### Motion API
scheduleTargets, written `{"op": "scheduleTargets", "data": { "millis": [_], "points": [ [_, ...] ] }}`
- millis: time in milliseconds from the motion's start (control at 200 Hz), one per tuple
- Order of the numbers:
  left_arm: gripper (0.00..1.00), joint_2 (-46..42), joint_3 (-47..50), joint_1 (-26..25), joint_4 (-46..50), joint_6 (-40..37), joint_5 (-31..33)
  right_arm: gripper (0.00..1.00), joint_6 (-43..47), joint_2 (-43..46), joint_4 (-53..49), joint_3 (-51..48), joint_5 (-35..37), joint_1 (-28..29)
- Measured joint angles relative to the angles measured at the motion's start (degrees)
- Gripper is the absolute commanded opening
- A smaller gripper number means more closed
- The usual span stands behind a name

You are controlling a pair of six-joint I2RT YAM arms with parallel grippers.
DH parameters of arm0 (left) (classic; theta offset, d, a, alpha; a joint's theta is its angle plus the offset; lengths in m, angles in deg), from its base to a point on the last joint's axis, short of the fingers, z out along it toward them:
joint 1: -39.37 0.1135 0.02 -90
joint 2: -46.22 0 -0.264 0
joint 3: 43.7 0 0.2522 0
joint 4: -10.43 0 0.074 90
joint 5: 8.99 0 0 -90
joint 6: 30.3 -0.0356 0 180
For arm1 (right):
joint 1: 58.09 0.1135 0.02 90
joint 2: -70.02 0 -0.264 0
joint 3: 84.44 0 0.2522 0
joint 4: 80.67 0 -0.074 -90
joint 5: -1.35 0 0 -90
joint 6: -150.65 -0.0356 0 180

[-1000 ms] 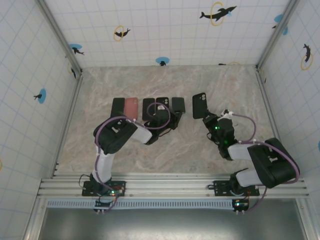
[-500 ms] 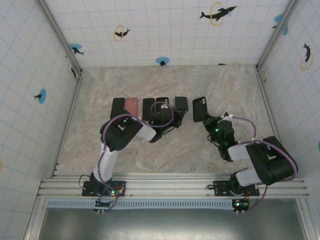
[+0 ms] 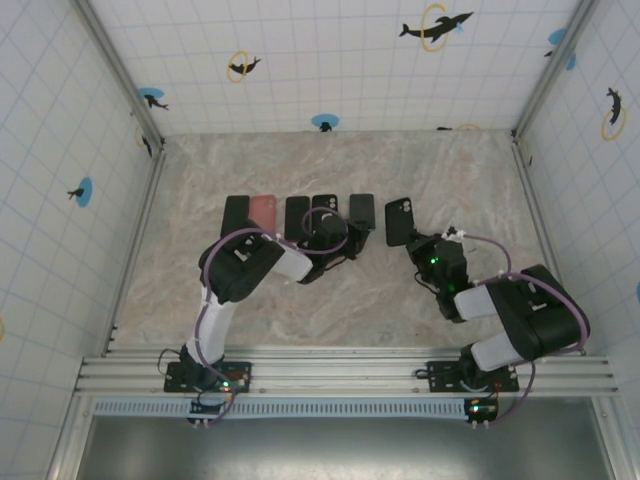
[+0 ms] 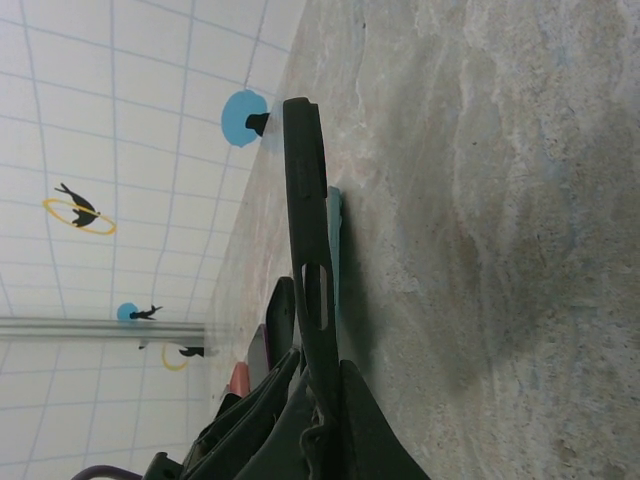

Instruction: Take the phone out of the phone case

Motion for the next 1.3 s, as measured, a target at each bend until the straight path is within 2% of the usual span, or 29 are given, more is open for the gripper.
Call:
{"op": "scheduleTargets", "data": {
  "millis": [210,330,641,986,1041,1301],
  "points": [
    [0.46,-1.0,0.0,0.0,4.3,0.3,-0.8,0.0,-0.1,-1.6,0.0,0.0,-0.3,0.0],
    [0.5,-2.1,0.0,0.0,6.4,0.4,-0.9,0.0,0.0,-2.5,0.0,0.0,-0.4,0.0],
    [0.53,-4.7,0.1,-0.1,7.2,0.4,-1.0,0.0,1.5,-6.4,1.2,2.6,-0.2,0.0],
    [0.6,-8.9,2.2,-0.1,8.5,-1.4,-1.4,0.0,2.6,-16.2,6.0,8.2,-0.6,0.0],
    [0.65,-10.0,2.7,-0.1,8.7,-1.9,-1.3,0.01,2.8,-17.5,6.4,9.4,-0.6,0.0],
    [0.71,-14.1,3.7,0.1,9.8,-4.6,-1.5,0.13,3.4,-20.9,6.4,12.7,-0.7,0.0]
  ]
}}
